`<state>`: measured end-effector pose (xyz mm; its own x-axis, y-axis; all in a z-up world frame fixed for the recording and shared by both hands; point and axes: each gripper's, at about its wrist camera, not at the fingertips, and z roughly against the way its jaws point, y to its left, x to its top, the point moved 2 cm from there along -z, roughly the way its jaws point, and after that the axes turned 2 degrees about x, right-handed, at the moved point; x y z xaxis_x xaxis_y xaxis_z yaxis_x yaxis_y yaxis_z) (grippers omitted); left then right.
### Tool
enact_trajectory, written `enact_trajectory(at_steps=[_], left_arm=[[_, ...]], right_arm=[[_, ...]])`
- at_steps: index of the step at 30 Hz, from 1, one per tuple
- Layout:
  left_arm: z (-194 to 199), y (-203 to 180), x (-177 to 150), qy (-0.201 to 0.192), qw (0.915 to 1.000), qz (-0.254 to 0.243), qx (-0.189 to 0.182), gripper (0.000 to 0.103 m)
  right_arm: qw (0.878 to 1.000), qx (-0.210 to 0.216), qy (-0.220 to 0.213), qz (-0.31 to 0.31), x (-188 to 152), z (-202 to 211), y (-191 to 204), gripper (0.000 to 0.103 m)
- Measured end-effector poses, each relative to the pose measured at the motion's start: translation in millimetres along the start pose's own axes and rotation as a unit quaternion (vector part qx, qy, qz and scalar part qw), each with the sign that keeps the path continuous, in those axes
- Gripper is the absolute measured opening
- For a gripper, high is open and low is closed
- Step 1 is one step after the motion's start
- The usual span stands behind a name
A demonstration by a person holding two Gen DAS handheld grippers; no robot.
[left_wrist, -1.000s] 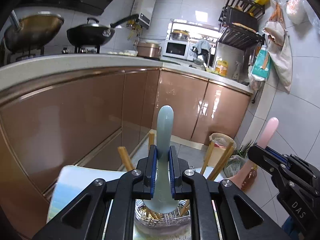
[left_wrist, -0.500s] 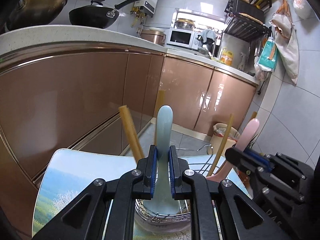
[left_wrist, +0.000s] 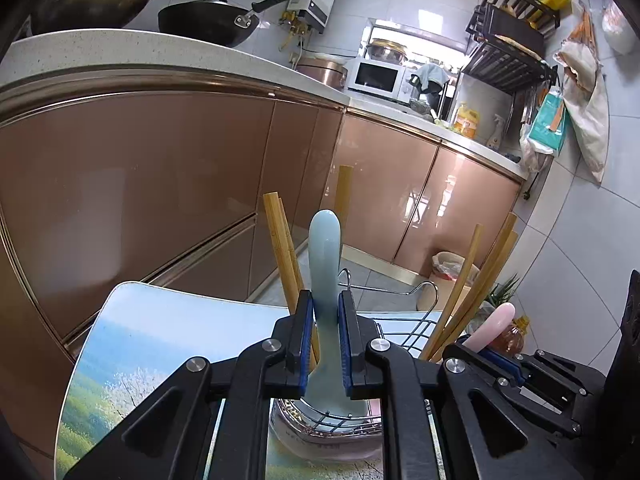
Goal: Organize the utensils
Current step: 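Lower both spoons into the wire holder and open both tools, then withdraw both tools from the holder back over the remaining chopsticks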
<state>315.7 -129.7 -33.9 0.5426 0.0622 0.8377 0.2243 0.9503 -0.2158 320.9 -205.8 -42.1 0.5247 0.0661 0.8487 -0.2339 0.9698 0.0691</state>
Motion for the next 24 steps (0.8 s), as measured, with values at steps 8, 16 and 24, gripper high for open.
enact_trajectory(at_steps=[8, 16, 24], left_arm=[[3, 0, -5, 0.008, 0.9999, 0.011, -0.002, 0.013], [21, -3, 2, -0.011, 0.9999, 0.005, 0.007, 0.03], [55, -2, 5, -0.032, 0.9994, 0.0, 0.014, 0.049]], right_arm=[[1.0, -0.005, 0.003, -0.023, -2, 10, -9, 0.01], [0.999, -0.01, -0.02, -0.029, 5, 37, -12, 0.018], [0.997, -0.022, -0.052, -0.043, 13, 85, -15, 0.026]])
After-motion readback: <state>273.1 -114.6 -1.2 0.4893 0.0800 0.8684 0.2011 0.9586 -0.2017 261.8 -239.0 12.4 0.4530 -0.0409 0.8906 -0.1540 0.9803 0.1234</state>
